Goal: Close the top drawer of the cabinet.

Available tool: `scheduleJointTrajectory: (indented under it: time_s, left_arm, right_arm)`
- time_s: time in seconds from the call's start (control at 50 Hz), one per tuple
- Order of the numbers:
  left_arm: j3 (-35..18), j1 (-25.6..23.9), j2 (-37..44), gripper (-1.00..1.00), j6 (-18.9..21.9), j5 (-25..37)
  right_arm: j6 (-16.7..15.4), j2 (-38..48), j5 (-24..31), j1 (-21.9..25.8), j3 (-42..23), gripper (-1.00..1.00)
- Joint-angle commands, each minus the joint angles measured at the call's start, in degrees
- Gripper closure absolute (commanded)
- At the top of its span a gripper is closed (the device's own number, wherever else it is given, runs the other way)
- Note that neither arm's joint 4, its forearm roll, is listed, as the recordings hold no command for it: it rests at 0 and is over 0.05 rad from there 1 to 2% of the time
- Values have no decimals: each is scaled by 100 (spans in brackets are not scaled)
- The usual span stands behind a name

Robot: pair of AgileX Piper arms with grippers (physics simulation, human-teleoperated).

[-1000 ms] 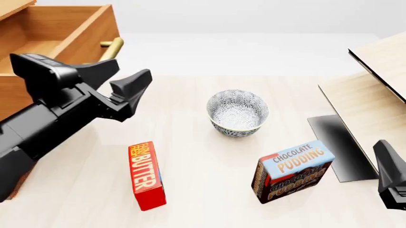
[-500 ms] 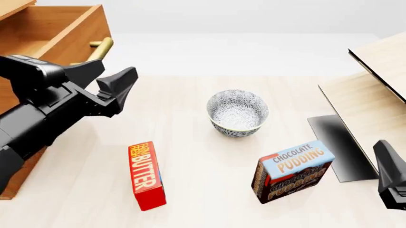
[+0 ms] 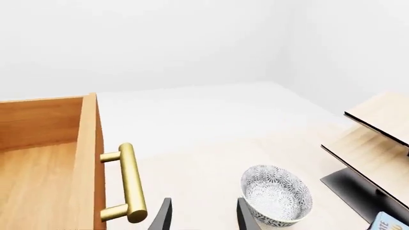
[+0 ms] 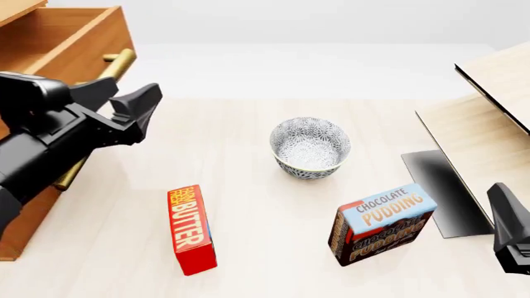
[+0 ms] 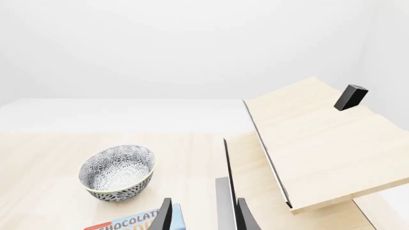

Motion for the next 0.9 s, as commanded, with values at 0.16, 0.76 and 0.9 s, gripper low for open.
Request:
scheduleJointTrajectory:
  time_s: [0.16, 0.76, 0.9]
  left_arm:
    - [120, 405, -54, -100, 0, -10]
    - [152, 885, -489, -100, -129, 336]
    - [145, 986, -602, -100, -149, 439]
  right_arm:
    - [0, 1, 0, 0, 0, -100]
    - [1, -1, 0, 0, 0, -100]
    - [2, 0, 0, 0, 0, -100]
